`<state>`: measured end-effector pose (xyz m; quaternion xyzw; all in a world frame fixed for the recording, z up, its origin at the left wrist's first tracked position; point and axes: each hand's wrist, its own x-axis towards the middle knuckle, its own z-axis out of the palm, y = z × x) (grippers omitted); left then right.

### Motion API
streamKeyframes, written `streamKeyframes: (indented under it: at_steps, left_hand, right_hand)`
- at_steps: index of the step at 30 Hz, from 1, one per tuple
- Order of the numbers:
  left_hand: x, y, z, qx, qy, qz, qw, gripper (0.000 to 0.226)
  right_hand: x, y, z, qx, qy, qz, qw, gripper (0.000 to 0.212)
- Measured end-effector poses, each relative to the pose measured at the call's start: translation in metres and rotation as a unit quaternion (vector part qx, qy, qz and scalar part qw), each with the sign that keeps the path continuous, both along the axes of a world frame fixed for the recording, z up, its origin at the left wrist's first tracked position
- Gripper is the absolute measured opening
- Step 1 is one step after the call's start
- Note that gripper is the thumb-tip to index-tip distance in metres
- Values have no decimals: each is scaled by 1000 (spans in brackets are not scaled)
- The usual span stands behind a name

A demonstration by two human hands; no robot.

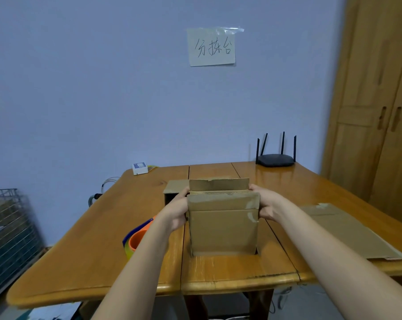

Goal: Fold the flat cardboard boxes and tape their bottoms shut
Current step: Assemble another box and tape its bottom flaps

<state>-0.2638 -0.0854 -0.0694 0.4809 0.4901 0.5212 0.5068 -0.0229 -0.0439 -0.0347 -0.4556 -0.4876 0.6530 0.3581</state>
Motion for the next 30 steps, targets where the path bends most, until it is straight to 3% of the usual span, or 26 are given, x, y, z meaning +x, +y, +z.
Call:
streamKeyframes:
  at_steps: [1, 4, 10, 13, 17, 20, 22, 23, 25, 27, 28, 30]
  left_hand:
    - [-1, 1, 0, 6, -7, 12, 1000, 64]
    - [0, -5, 4, 51, -59, 29, 997, 43]
    - [2, -15, -4, 77, -13, 9, 997, 64]
    - [-1, -17, -12, 83, -19, 6, 996, 66]
    - [15, -15, -19, 70, 21, 124, 990, 45]
    - [23, -11, -18, 56, 24, 177, 982, 28]
    - [22, -8, -15, 50, 30, 159, 986, 17]
    - [21, -8, -13, 47, 35, 146, 988, 25]
    - [20, -9, -5, 31, 58, 131, 989, 36]
    - [21, -8, 0, 31, 123, 124, 984, 31]
    - [21, -8, 0, 41, 177, 121, 976, 30]
    - [21, -9, -5, 66, 268, 127, 953, 34]
  right_hand:
    - [0, 0, 0, 6, 5, 0, 1000, 20]
    - [-1, 1, -2, 12, 31, 10, 999, 22]
    - [1, 13, -15, 27, 58, -21, 998, 31]
    - [6, 13, -17, -4, 83, -32, 996, 50]
    - [10, 13, -17, 54, 43, 57, 996, 75]
    - [4, 7, -22, 151, -58, 77, 984, 57]
    - [-1, 7, -24, 281, -207, 42, 936, 36]
    - [-4, 9, -23, 336, -275, 30, 900, 34]
    - [-11, 12, -18, 385, -419, 39, 821, 38]
    - [-19, 7, -9, 397, -555, 78, 727, 51]
    - [-23, 4, -6, 404, -588, 104, 693, 58]
    - [-32, -5, -3, 410, -600, 142, 673, 66]
